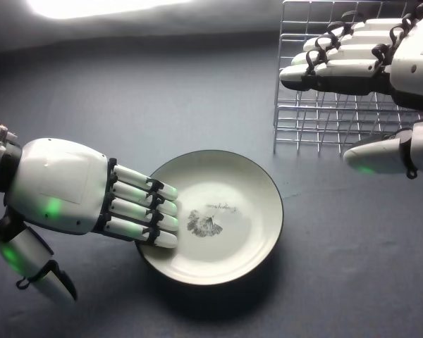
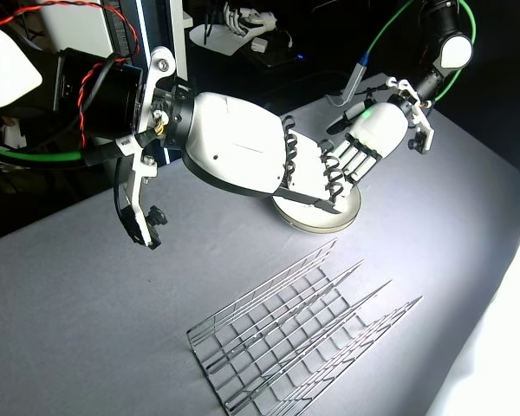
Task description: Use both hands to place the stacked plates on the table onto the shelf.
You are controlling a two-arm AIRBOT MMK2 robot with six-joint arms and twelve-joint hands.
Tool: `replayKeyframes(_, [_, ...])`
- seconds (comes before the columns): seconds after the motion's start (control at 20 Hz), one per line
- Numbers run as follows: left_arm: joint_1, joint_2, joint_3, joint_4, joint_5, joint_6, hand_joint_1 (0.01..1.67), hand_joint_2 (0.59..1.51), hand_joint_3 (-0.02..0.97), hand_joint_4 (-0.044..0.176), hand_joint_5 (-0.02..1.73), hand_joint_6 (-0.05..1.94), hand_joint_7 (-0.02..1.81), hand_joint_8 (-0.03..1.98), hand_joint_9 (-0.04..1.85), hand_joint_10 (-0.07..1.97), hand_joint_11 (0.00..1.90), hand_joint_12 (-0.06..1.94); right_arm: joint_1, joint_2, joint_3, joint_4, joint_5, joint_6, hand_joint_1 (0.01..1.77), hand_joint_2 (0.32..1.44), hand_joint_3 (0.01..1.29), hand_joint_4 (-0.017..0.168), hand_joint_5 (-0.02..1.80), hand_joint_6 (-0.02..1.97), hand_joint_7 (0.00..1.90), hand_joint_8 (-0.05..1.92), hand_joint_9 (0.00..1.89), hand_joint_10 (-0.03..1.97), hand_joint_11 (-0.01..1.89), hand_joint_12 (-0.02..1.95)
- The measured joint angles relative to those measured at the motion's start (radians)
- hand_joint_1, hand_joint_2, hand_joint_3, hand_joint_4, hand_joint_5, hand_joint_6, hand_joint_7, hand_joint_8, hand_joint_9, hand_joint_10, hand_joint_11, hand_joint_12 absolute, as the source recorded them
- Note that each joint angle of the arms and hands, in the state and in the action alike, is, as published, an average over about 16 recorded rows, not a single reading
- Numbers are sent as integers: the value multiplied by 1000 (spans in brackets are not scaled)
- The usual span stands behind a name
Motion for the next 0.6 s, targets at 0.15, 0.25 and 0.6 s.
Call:
replayKeyframes(0.15, [13,-6,-6,-18,9,3,17,1126,-2,-9,-8,-22,-6,-17,7,3,16,-13,-2,-1,0,0,2,0,244,1318,16,-1,79,22,75,13,34,8,22,160])
replayKeyframes(0.25, [20,-11,-12,-30,16,5,17,1127,-2,-9,-8,-24,-7,-18,3,2,16,-13,-3,-1,0,-1,3,-1,246,1318,16,-1,79,23,75,13,34,7,22,154])
replayKeyframes(0.6, [30,-31,-36,-66,43,8,17,1128,-2,-9,-9,-25,-10,-21,-9,-5,19,-13,-7,-2,0,-2,8,-2,245,1317,16,-1,75,23,75,13,35,7,21,78])
